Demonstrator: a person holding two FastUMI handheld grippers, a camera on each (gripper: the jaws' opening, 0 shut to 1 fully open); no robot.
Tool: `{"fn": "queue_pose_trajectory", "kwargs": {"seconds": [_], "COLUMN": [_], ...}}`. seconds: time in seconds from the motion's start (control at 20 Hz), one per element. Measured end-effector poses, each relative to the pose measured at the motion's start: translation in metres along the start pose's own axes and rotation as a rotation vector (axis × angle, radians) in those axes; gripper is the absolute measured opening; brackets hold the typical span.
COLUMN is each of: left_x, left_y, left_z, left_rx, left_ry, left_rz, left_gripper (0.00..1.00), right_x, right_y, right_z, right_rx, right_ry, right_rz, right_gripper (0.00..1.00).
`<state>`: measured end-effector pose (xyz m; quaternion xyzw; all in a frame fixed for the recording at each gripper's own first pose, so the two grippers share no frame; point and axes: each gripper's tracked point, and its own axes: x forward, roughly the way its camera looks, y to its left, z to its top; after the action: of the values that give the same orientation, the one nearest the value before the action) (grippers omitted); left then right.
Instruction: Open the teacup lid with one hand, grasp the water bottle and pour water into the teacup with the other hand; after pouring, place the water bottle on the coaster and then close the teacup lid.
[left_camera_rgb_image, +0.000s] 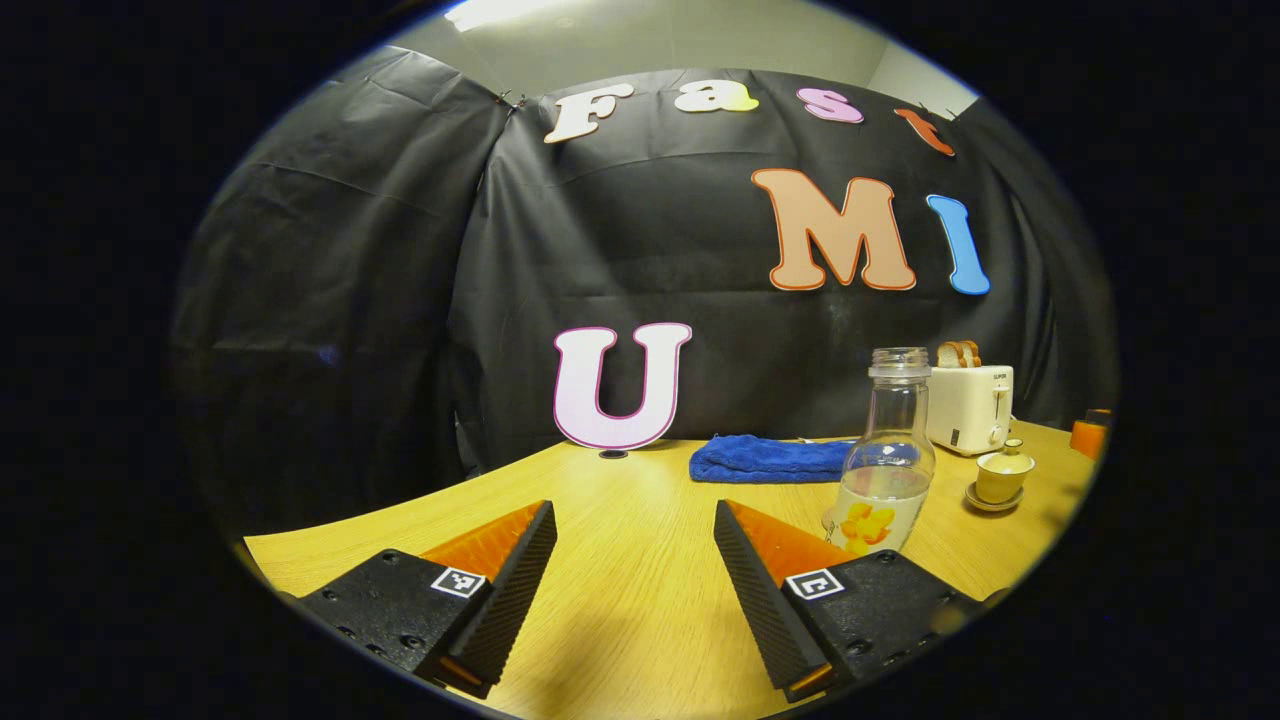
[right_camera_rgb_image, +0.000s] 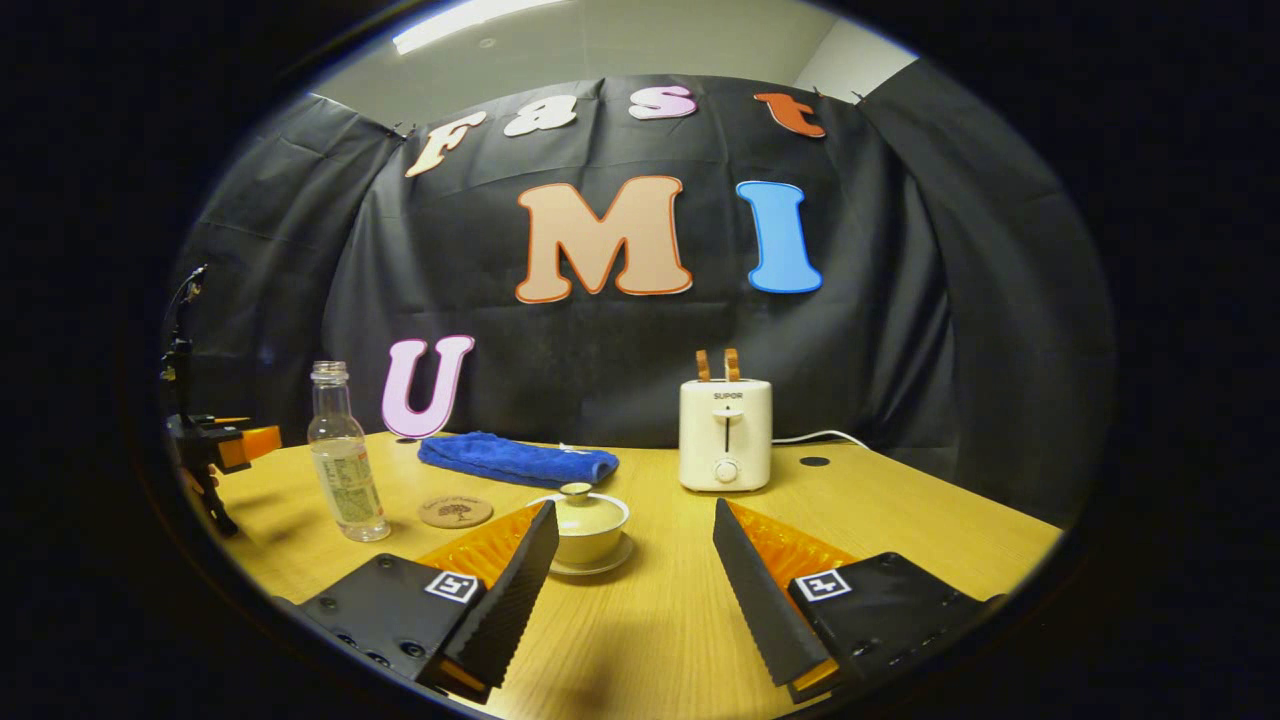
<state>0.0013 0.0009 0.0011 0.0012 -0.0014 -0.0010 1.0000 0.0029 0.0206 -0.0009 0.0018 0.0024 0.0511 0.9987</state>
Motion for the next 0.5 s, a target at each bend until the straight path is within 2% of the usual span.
{"fn": "queue_pose_trajectory", "kwargs": {"seconds": [0.05,0.3,0.5], "left_x": [0.0,0.0,0.001], "left_y": [0.0,0.0,0.0], "left_z": [0.0,0.0,-0.001], "left_rx": [0.0,0.0,0.0], "left_ry": [0.0,0.0,0.0], "left_rz": [0.0,0.0,-0.003], "left_gripper": [0.93,0.93,0.93], "right_x": [0.002,0.023,0.047], "right_y": [0.003,0.014,0.027], "right_z": [-0.001,-0.003,-0.005], "right_rx": [0.001,0.001,0.003], "right_ry": [0.005,0.008,0.019], "right_rz": [0.018,0.048,0.075], "right_gripper": [0.96,0.99,0.96]}}
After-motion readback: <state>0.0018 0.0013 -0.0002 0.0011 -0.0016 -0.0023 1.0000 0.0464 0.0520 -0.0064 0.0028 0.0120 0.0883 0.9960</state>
